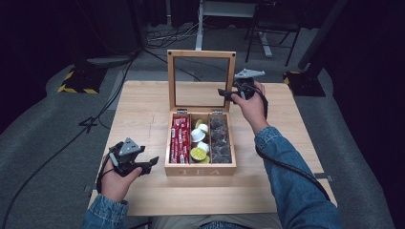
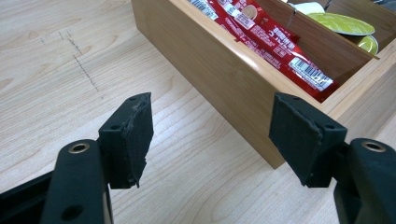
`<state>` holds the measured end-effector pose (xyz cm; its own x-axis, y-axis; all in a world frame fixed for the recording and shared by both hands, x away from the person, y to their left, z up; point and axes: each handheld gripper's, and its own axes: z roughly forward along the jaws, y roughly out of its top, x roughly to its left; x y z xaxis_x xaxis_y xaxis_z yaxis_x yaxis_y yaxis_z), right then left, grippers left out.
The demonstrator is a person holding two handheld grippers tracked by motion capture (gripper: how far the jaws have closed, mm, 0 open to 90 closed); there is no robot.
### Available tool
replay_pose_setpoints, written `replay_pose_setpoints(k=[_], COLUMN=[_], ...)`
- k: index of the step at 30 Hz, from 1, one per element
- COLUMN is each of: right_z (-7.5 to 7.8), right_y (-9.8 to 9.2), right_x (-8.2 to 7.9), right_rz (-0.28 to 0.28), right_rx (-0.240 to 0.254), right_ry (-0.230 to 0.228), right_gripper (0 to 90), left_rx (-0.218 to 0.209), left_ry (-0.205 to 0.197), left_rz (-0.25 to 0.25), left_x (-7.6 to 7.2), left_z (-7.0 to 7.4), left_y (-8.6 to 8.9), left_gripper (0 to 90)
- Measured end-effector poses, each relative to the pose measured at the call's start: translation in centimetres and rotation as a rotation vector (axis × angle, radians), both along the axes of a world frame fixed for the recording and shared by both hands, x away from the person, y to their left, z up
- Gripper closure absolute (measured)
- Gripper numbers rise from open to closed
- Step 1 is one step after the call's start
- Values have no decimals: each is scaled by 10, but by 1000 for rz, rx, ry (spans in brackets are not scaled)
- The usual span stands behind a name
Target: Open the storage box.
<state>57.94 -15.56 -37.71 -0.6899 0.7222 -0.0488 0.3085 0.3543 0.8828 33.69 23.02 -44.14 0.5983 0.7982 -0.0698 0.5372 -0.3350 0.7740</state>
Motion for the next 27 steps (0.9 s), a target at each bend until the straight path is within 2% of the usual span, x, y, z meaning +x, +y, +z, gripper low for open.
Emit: replay_pose_setpoints(k=[4, 14, 19, 20, 22, 23, 27], right_z=[-5, -1, 10, 18, 20, 27, 36], right_y=[-1, -4, -11, -16, -17, -22, -26], right_x=[1, 0, -7, -12, -14, -22, -36], right_rz=[-8, -5, -6, 6, 12, 34, 73], right_rx=[1, -6, 25, 24, 25, 28, 35], right_ry=[20, 29, 32, 30, 32, 34, 45], right_gripper=[313, 313, 300, 300, 300, 300, 310], left_rx=[1, -4, -6, -4, 0, -9, -14], left_ry=[-2, -4, 0, 3, 2, 4, 3], left_rz=[1, 4, 0, -1, -6, -8, -13], left_x=[0, -1, -1, -1, -1, -2, -4], left_z=[0, 1, 2, 3, 4, 4, 6], left_y=[1, 2, 4, 5, 6, 7, 7], left_gripper=[316, 313, 312, 312, 311, 311, 312])
